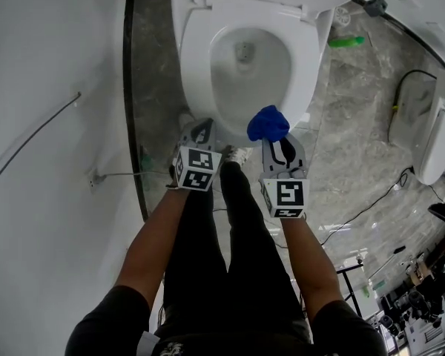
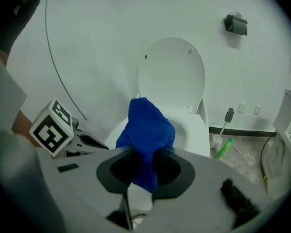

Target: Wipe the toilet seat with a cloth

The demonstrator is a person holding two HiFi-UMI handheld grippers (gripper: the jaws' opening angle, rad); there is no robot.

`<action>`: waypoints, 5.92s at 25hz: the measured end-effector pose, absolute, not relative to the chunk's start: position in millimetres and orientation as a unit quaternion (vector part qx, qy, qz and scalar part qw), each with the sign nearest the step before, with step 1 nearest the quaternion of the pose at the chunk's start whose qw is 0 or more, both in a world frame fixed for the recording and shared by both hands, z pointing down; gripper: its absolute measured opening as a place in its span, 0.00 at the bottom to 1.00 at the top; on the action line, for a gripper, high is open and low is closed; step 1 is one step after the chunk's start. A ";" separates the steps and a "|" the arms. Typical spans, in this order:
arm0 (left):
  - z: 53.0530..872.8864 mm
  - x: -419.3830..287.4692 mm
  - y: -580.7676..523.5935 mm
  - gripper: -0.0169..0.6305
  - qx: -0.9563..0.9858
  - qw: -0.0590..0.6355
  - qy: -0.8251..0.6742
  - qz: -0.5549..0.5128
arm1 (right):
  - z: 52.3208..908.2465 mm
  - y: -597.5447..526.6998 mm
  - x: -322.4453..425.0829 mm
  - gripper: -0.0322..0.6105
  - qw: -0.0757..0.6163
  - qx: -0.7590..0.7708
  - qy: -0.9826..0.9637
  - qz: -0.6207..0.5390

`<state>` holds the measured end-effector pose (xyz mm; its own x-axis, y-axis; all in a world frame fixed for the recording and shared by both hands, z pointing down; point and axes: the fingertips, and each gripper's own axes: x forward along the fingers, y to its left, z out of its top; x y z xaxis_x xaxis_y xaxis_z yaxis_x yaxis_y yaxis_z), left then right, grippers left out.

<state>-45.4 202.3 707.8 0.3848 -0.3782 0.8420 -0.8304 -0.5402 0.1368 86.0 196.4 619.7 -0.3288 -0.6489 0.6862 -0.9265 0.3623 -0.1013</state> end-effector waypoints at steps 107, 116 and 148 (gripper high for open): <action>689.6 -145.0 55.9 0.04 0.726 0.350 -0.529 0.265 | 716.9 62.5 -82.4 0.16 0.342 0.408 -0.801 0.272; 675.3 -135.5 -34.2 0.04 0.754 0.321 -0.513 0.255 | 709.5 -39.0 -62.3 0.16 0.321 0.466 -0.786 0.251; 492.3 -40.1 29.2 0.04 0.816 0.246 -0.500 0.151 | 470.0 60.0 66.7 0.16 0.160 0.600 -0.761 0.187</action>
<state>-40.1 29.2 492.3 0.4539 -0.7422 0.4931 -0.8911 -0.3787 0.2503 66.7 60.0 470.0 -0.2284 -0.8535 0.4684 -0.9734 0.2099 -0.0922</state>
